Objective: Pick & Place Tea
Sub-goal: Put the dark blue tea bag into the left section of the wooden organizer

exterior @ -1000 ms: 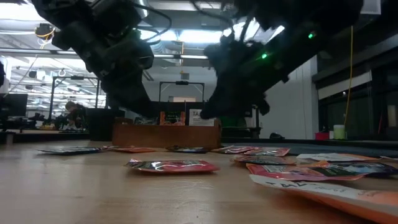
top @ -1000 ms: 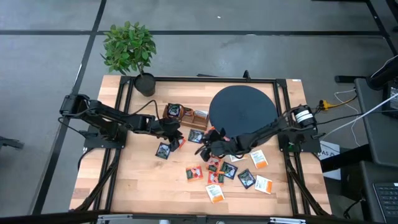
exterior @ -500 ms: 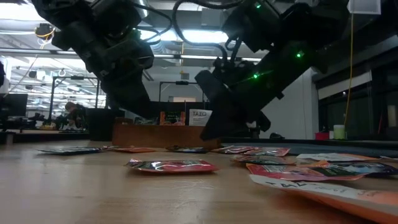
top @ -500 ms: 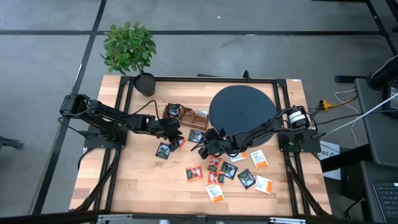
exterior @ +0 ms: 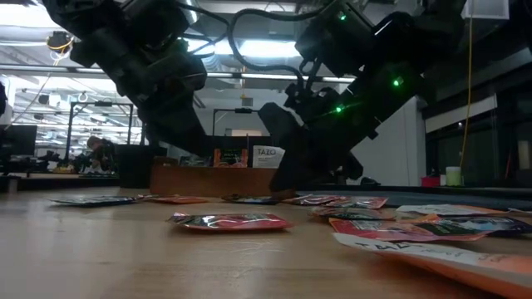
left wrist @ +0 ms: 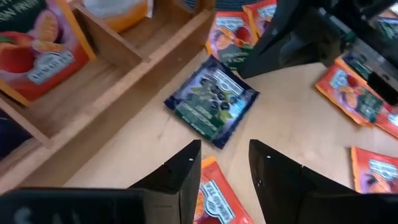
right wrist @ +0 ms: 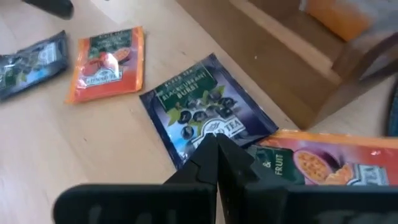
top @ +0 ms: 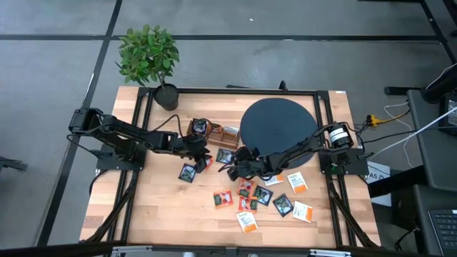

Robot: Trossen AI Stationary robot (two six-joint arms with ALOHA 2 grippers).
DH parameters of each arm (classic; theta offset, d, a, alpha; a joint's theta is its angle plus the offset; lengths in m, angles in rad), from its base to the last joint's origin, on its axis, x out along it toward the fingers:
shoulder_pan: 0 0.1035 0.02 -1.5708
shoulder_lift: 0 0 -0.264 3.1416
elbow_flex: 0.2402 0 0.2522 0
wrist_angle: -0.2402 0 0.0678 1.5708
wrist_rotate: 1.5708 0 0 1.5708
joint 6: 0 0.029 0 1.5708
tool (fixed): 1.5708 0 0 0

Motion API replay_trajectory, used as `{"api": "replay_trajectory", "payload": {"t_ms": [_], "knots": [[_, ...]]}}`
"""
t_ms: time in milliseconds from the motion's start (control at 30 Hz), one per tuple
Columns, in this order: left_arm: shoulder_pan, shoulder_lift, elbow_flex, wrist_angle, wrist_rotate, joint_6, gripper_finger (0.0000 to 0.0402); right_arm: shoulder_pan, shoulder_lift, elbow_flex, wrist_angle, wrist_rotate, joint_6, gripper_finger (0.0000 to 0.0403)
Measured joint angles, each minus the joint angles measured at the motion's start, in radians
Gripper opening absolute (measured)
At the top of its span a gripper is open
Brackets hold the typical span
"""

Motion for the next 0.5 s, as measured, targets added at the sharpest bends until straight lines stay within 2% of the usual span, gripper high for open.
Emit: {"api": "replay_trajectory", "payload": {"t_ms": [333,500], "knots": [[0.000,0.000,0.000,0.000,-0.005,0.000,0.0130,-0.008,0.034,0.000,0.025,0.002,-0.003,0.0002],[0.000,0.000,0.000,-0.001,0.008,-0.009,0.0130,-0.010,0.033,0.000,0.027,-0.036,-0.046,0.0003]]}}
